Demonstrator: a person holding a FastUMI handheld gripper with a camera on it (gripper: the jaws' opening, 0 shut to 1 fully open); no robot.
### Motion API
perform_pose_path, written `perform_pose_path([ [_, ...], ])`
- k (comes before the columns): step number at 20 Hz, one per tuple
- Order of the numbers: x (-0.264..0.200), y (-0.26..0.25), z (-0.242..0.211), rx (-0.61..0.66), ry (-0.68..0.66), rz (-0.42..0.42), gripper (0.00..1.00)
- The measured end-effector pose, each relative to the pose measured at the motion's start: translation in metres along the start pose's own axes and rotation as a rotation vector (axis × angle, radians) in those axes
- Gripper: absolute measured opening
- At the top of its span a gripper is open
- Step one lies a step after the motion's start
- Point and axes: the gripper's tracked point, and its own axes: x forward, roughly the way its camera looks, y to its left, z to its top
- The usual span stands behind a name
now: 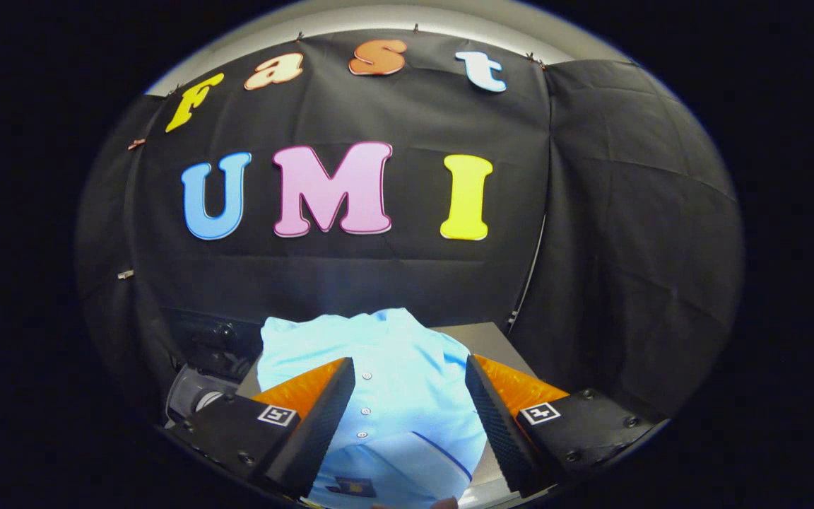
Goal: Put the clothes into the washing machine and then close the washing machine lid.
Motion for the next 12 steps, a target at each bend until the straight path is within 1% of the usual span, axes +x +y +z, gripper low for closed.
perform_pose_path([
  [2, 0.022, 0.012, -0.008, 0.042, 0.068, 0.046, 0.99],
  [4, 0.044, 0.020, -0.021, 0.054, 0.140, 0.047, 0.99],
  [8, 0.079, 0.048, -0.048, 0.034, 0.237, 0.085, 0.99],
  [10, 0.089, 0.048, -0.072, -0.007, 0.306, 0.079, 0.99],
  [11, 0.089, 0.050, -0.066, -0.037, 0.262, 0.106, 0.98],
  [12, 0.088, 0.055, -0.066, -0.024, 0.268, 0.135, 0.97],
])
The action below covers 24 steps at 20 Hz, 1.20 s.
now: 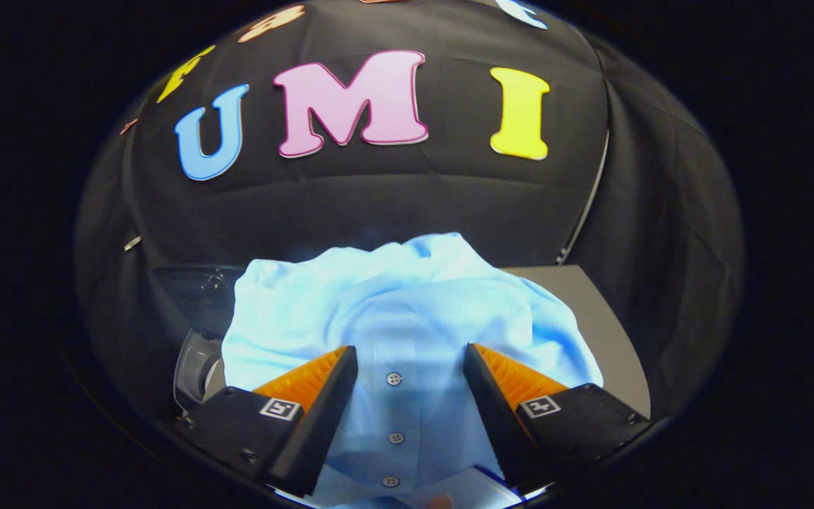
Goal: Put the clothes into the washing machine and then close the washing machine lid.
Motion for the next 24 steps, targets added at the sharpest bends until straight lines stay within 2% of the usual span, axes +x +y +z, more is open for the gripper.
perform_pose_path([
  [3, -0.004, 0.000, 0.001, 0.125, -0.004, 0.059, 0.32],
  [5, -0.002, -0.001, 0.006, 0.184, -0.030, 0.101, 0.19],
  [8, -0.018, 0.001, 0.014, 0.188, -0.074, 0.099, 0.19],
  [12, -0.062, 0.028, 0.051, 0.148, -0.177, 0.106, 0.19],
  [16, -0.096, 0.052, 0.078, 0.127, -0.261, 0.078, 0.18],
  [20, -0.117, 0.081, 0.087, 0.125, -0.305, 0.066, 0.19],
  [24, -0.131, 0.124, 0.094, 0.139, -0.366, 0.095, 0.18],
])
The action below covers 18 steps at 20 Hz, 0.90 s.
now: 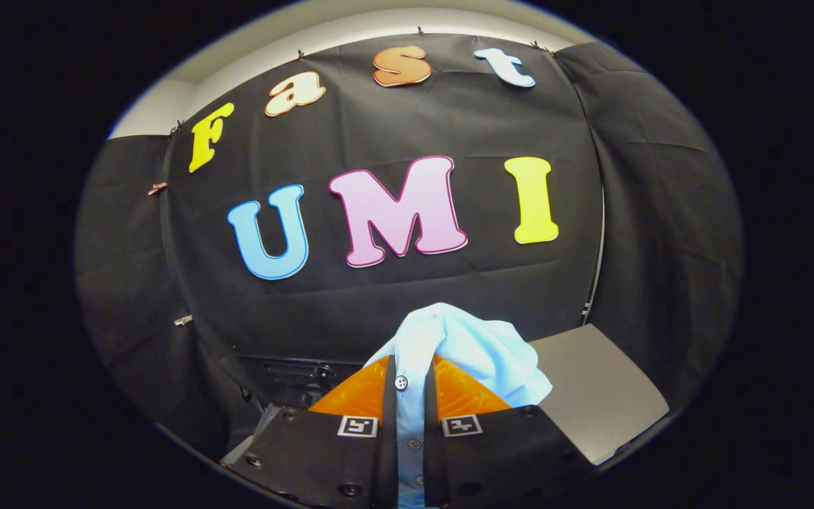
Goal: Put the clothes into the washing machine and then close the washing machine lid.
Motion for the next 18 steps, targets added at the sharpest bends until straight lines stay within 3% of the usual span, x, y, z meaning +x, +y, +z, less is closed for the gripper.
perform_pose_path([
  [10, 0.012, 0.151, -0.034, 0.045, -0.068, 0.169, 0.18],
  [18, 0.043, 0.196, -0.111, 0.087, -0.070, 0.203, 0.18],
])
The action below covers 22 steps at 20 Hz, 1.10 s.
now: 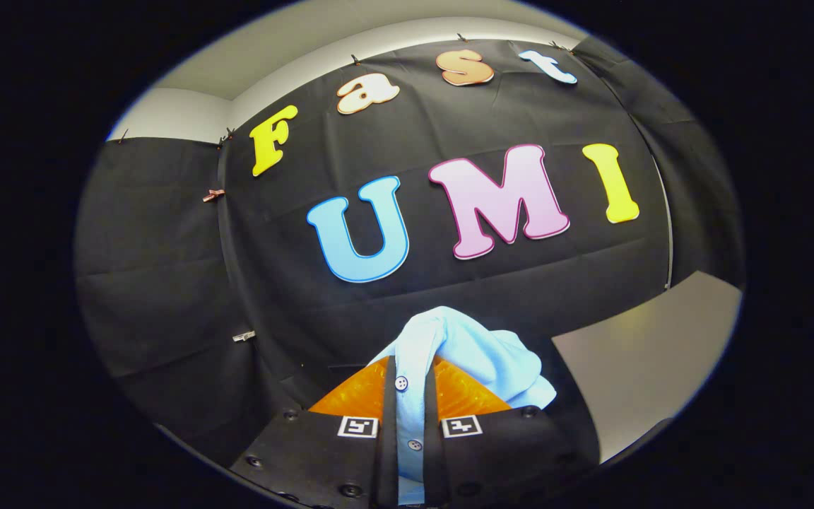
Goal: Put the clothes into the washing machine and then close the washing machine lid.
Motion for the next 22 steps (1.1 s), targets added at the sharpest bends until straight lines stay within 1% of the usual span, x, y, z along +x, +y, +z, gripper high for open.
perform_pose_path([
  [3, 0.015, -0.004, -0.041, -0.022, 0.034, -0.010, 0.18],
  [7, 0.039, -0.010, -0.092, -0.038, 0.134, -0.034, 0.18],
  [14, 0.061, -0.003, -0.143, -0.097, 0.201, -0.032, 0.19],
  [22, 0.074, -0.021, -0.195, -0.148, 0.290, -0.069, 0.19],
])
